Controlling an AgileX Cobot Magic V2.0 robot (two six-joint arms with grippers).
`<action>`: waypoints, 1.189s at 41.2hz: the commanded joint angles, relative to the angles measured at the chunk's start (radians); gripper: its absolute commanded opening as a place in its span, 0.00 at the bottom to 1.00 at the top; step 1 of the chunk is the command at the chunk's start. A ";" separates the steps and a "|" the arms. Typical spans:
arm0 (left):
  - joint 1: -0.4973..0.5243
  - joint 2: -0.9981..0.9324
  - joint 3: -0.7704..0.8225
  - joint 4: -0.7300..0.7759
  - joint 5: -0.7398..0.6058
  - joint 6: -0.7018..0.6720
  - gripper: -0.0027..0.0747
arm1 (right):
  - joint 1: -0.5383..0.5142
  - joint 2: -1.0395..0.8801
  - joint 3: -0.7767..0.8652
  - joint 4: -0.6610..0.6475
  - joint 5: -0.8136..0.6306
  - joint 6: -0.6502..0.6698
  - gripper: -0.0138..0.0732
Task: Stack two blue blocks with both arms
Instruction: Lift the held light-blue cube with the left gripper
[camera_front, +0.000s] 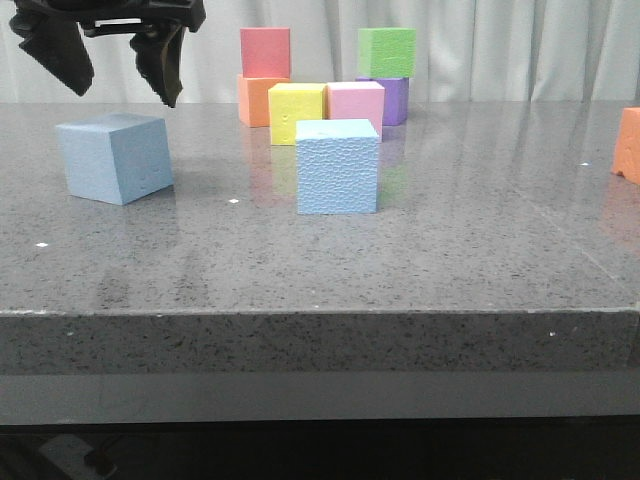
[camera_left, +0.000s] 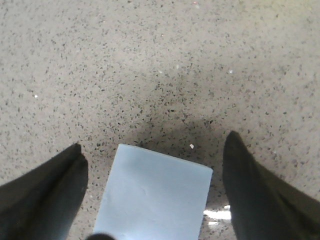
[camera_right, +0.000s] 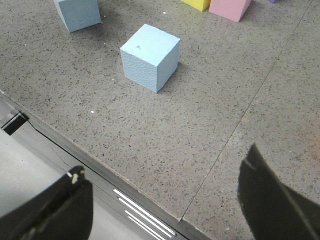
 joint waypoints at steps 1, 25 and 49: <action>-0.002 -0.044 -0.027 0.007 -0.034 0.054 0.73 | -0.006 -0.005 -0.026 -0.005 -0.066 -0.010 0.85; 0.088 0.054 -0.027 -0.308 0.006 0.304 0.71 | -0.006 -0.005 -0.026 -0.005 -0.066 -0.010 0.85; 0.038 0.047 -0.332 -0.253 0.218 0.331 0.44 | -0.006 -0.005 -0.026 -0.005 -0.066 -0.010 0.85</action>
